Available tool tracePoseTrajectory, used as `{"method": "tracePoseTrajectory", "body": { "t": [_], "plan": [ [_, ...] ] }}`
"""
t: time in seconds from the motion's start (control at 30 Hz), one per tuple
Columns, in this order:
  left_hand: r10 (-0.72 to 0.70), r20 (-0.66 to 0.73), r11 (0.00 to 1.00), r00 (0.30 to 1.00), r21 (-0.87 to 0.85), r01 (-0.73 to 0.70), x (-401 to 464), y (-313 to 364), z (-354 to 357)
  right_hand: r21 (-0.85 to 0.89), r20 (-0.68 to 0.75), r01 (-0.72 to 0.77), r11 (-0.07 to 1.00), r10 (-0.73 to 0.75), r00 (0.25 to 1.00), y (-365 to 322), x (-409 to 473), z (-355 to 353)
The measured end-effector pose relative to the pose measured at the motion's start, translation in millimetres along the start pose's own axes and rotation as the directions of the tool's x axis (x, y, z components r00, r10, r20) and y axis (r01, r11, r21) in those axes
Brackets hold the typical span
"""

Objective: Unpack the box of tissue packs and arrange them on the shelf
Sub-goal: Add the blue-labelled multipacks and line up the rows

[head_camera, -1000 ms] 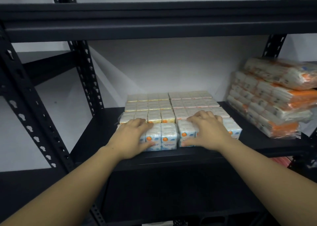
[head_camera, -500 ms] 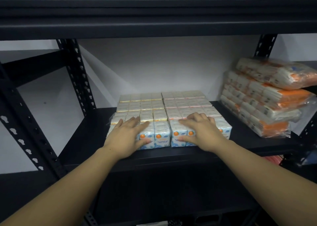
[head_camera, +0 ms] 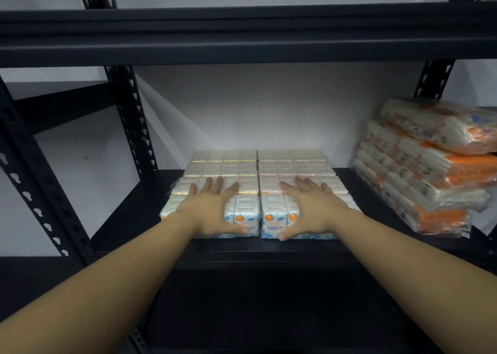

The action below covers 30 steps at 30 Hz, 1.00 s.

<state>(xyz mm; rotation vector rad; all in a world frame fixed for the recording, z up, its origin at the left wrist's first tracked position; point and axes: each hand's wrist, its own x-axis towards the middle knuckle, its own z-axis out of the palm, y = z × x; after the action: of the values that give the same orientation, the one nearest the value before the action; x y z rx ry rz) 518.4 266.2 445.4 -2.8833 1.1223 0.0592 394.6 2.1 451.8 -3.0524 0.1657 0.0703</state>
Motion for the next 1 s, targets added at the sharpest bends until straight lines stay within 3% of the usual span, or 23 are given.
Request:
{"method": "tracePoseTrajectory", "body": {
  "t": [0.6, 1.0],
  "plan": [
    [-0.009, -0.014, 0.999, 1.000, 0.045, 0.010, 13, 0, 1, -0.102, -0.049, -0.003, 0.995, -0.002, 0.999, 4, 17, 3],
    [-0.018, 0.022, 0.998, 1.000, -0.055, 0.019, -12, -31, -17, 0.003, 0.000, -0.037, 0.999, 0.037, 0.999, -12, 3, -6]
  ]
}}
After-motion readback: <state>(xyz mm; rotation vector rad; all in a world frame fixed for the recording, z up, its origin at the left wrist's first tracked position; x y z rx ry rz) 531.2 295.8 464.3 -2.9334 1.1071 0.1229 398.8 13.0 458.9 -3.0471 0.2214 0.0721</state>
